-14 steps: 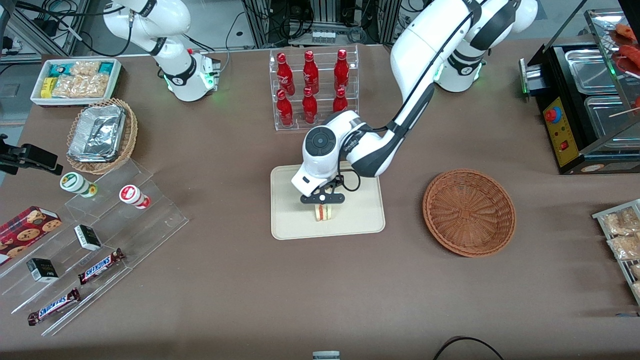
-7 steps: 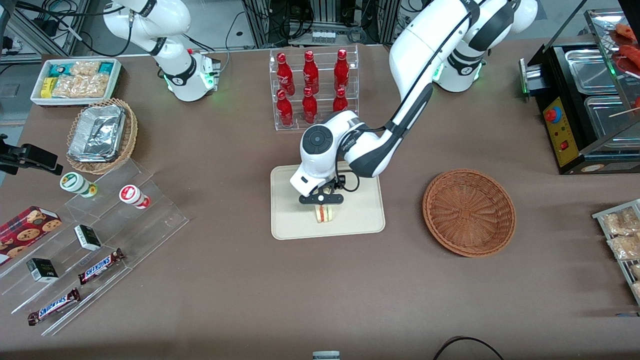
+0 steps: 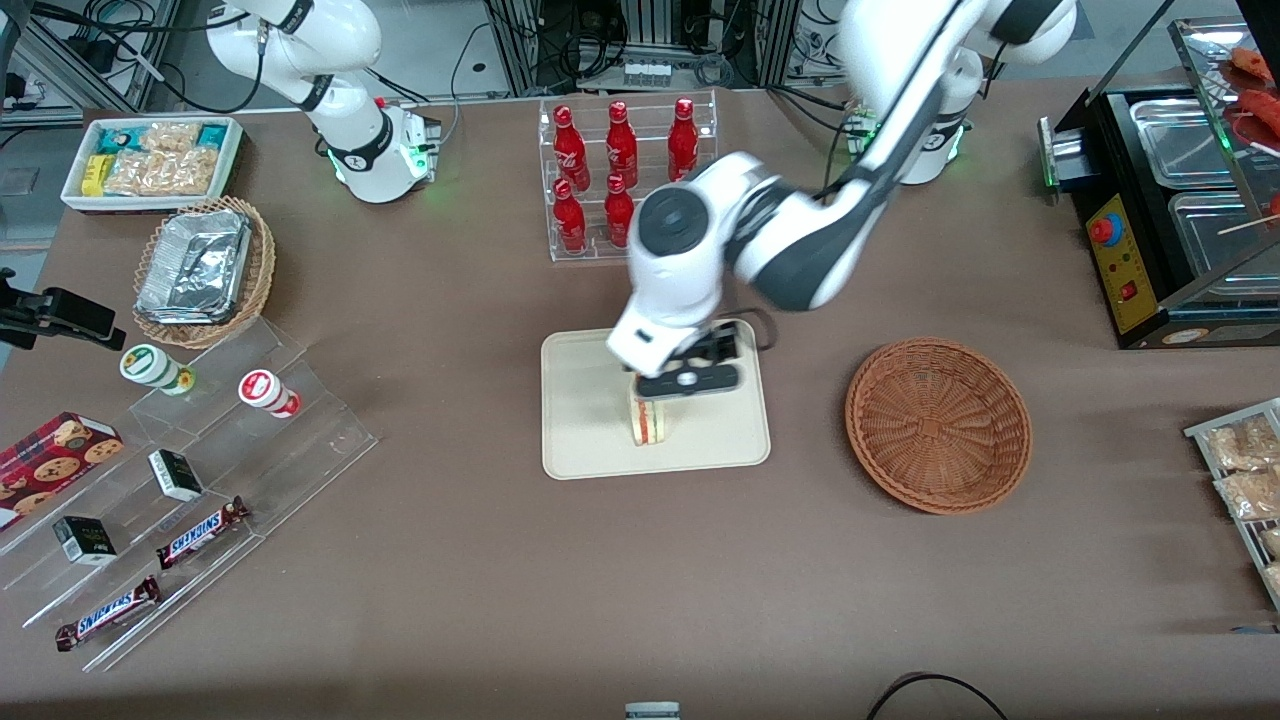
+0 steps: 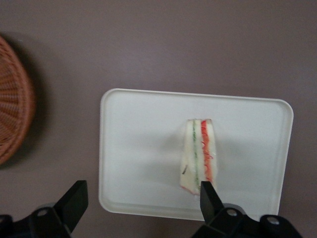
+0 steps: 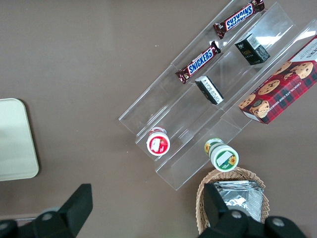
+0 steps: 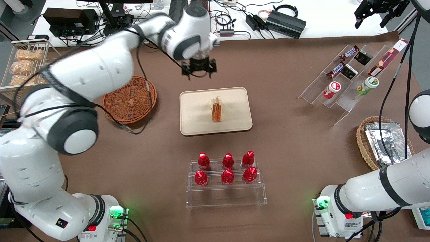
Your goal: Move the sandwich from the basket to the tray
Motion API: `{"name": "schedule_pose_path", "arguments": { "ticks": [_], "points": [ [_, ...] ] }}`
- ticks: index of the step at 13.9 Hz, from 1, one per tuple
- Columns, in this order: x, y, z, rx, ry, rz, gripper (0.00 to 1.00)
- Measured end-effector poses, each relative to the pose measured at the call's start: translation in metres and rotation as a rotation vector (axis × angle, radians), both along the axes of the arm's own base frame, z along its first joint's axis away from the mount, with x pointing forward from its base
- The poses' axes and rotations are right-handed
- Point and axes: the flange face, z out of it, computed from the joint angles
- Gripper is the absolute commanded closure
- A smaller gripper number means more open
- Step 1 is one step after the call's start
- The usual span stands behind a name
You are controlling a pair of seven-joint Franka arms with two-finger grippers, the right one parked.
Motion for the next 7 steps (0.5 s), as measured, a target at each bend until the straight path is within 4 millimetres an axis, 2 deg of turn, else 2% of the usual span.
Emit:
{"name": "schedule_pose_path", "arguments": {
  "ticks": [3,7],
  "points": [
    [0.017,0.078,0.069,0.015,0.015,0.039,0.00],
    [0.019,0.168,0.136,0.033,0.045,0.032,0.00]
  ]
}}
